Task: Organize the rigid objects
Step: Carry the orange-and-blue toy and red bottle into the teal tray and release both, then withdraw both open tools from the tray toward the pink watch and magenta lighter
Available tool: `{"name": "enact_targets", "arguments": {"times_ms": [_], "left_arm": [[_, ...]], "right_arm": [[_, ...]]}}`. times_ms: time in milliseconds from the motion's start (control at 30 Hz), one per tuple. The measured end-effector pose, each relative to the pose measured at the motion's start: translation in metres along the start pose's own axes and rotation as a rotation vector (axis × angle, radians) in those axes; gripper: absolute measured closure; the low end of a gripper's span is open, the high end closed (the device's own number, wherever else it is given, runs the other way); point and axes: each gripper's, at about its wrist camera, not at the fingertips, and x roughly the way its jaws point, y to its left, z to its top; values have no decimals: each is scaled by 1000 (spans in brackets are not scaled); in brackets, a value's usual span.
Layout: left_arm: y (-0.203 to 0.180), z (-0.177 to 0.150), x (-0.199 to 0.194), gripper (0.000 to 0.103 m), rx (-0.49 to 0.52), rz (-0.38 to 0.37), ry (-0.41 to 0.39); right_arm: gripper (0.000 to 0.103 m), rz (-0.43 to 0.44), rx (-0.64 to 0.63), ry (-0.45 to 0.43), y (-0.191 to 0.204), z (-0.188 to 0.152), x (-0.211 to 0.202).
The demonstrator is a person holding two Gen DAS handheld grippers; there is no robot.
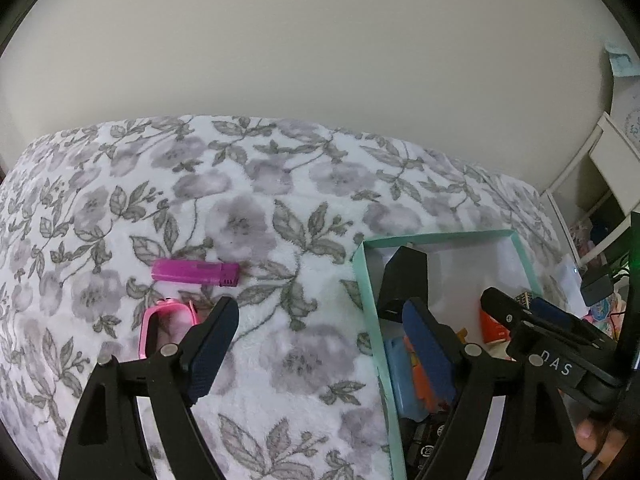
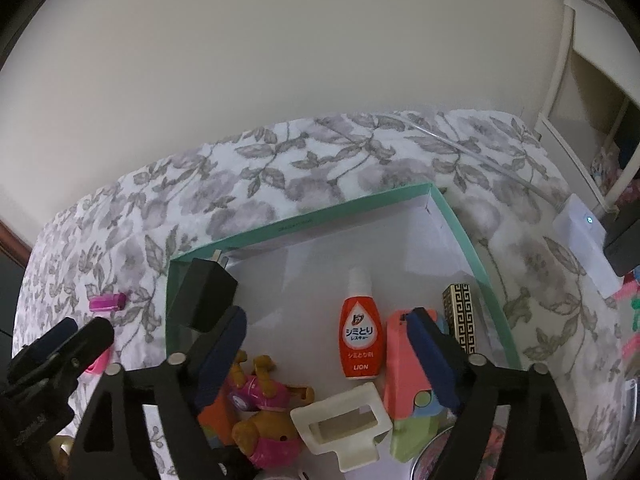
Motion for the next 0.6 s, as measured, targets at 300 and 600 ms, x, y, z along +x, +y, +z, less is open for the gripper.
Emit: {"name": "enact_targets", "arguments": {"times_ms": [300,600], "left_arm": [[10,-1,7,18,-22,49,6],[19,-2,11,0,-45,86,8]], "right_arm": [[3,-17,4,-27,-2,1,-2],[0,-38,-16,-33,2,1,-1]]}}
